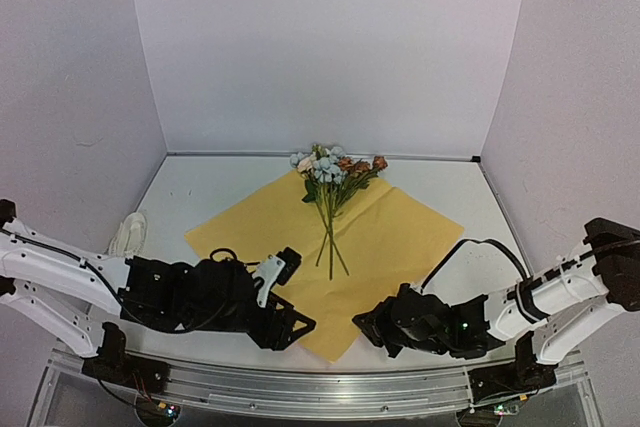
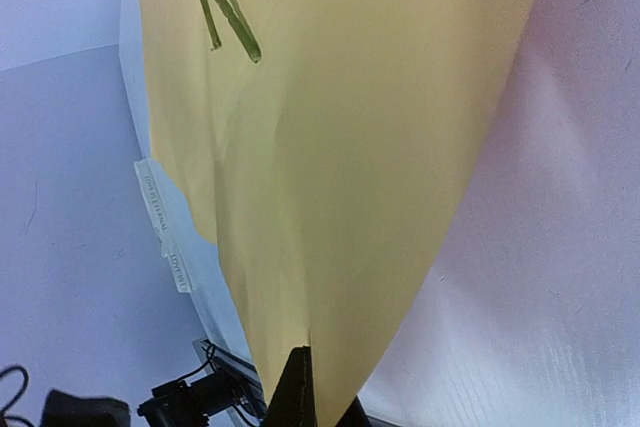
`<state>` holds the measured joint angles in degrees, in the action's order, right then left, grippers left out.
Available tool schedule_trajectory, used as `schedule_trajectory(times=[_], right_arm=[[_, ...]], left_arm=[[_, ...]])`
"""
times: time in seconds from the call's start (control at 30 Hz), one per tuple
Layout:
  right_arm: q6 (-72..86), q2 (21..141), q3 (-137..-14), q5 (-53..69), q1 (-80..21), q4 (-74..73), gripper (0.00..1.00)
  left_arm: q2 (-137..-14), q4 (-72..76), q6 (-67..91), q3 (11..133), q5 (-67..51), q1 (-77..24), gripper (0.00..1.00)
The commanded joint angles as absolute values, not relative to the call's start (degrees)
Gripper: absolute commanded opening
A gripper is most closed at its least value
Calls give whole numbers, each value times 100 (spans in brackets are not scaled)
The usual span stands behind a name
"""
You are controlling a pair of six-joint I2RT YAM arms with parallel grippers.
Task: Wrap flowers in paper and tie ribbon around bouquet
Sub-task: Pass from the right arm to the left
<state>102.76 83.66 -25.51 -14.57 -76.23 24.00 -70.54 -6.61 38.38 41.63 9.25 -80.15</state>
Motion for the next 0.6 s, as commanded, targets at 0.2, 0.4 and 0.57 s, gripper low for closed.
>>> schedule_trajectory(times=[0.2, 0.4, 0.57], right_arm=[[10801, 8013, -2808, -1656, -7655, 1833, 0], [10909, 8032, -2862, -1610, -7655, 1749, 0], [11014, 8057, -2880, -1593, -7655, 1749, 0]], left_arm=[[-7771, 260, 1024, 4016, 2664, -9307, 66], [-8235, 1194, -417, 3738, 3321, -9735, 66], [-8444, 1808, -1132, 3437, 3395, -9862, 65]])
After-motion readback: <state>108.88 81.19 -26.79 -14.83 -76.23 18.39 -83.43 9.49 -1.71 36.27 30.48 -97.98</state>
